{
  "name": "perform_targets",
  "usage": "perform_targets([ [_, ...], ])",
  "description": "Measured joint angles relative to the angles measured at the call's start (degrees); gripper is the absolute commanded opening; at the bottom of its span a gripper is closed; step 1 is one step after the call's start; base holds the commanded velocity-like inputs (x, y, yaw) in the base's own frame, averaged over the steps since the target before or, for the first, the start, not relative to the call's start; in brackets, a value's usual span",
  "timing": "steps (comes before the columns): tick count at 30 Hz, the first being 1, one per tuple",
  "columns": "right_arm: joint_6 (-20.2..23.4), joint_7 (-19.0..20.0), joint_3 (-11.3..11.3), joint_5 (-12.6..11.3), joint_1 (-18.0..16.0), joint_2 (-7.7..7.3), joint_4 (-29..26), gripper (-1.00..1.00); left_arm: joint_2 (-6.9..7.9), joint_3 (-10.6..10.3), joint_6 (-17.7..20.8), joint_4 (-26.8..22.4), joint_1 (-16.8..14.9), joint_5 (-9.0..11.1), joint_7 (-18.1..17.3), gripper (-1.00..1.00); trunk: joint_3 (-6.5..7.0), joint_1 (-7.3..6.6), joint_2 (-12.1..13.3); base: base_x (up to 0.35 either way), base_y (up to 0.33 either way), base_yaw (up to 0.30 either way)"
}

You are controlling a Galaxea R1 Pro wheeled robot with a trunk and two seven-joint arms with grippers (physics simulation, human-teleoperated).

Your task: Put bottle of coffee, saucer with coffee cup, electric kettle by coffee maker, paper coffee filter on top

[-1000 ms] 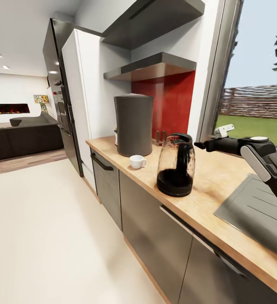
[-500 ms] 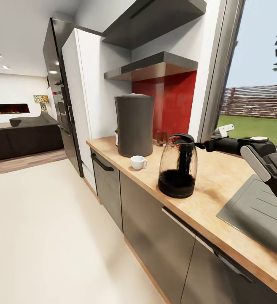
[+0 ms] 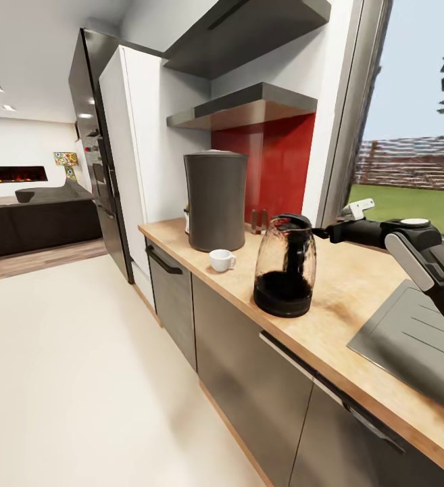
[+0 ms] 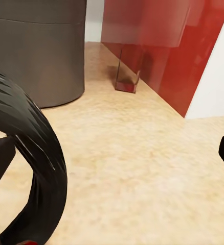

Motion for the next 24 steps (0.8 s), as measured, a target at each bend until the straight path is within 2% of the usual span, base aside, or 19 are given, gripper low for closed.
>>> perform_targets([
  [3, 0.01, 0.93, 0.13, -0.08, 0.0, 0.0, -0.03, 1.0, 0.0, 0.0, -0.01, 0.0, 0.0, 0.0, -0.02, 1.0, 0.0, 0.0, 0.0, 0.0, 0.0, 0.0],
  [7, 0.0, 4.5, 0.17, 0.08, 0.0, 0.0, 0.09, 1.0, 0.0, 0.0, 0.0, 0.0, 0.0, 0.01, 0.0, 1.0, 0.0, 0.0, 0.0, 0.0, 0.0, 0.0],
  [24, -0.01, 5.3, 0.17, 0.13, 0.0, 0.0, 0.12, 1.0, 0.0, 0.0, -0.01, 0.0, 0.0, 0.01, -0.03, 1.0, 0.0, 0.0, 0.0, 0.033, 0.0, 0.0],
])
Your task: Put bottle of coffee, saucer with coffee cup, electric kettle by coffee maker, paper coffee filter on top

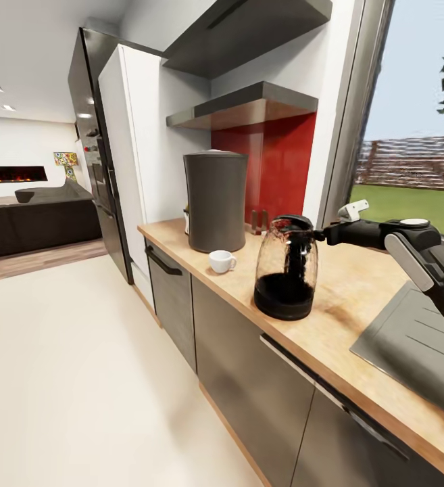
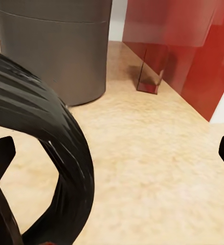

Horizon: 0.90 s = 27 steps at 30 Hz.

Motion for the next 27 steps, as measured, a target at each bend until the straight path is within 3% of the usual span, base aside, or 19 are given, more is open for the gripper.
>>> perform_targets([
  [27, -0.06, 0.05, 0.19, -0.09, 0.09, 0.0, 0.26, 1.0, 0.0, 0.0, -0.01, 0.0, 0.0, 0.0, 0.0, 1.0, 0.0, 0.0, 0.0, 0.025, 0.0, 0.0],
])
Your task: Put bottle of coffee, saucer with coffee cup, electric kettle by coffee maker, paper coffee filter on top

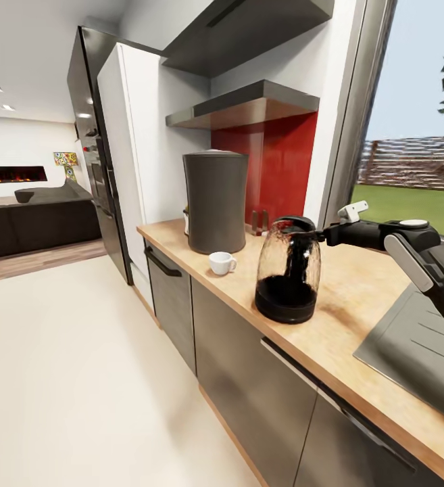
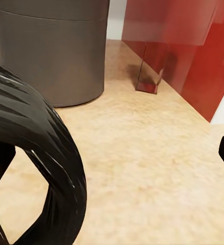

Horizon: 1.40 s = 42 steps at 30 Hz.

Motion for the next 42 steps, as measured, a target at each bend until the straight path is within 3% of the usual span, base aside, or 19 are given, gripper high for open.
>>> perform_targets([
  [42, 0.0, 0.78, 0.16, 0.01, 0.42, 0.07, 0.17, 1.0, 0.0, 0.0, -0.01, 0.0, 0.0, -0.01, 0.0, 1.0, 0.0, 0.0, 0.0, 0.001, 0.0, 0.0],
])
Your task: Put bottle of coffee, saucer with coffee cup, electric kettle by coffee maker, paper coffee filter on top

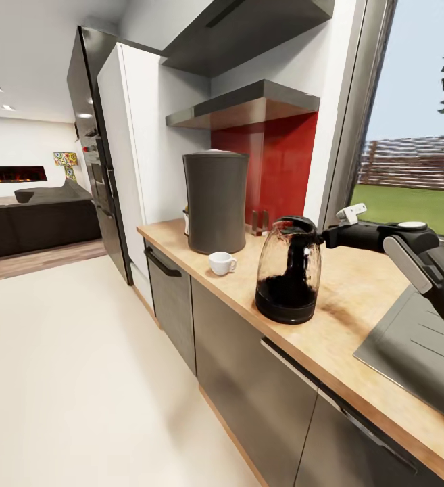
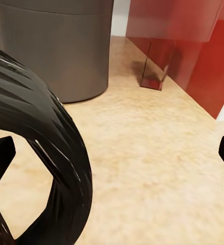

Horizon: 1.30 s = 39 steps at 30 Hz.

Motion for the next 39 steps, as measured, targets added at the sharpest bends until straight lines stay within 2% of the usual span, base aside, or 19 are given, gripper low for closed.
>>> perform_targets([
  [39, 0.0, 0.02, 0.01, -0.07, 0.24, 0.02, -0.01, 1.0, 0.0, 0.0, 0.02, 0.0, 0.0, -0.02, 0.0, 1.0, 0.0, 0.0, 0.0, 0.019, 0.004, 0.0],
])
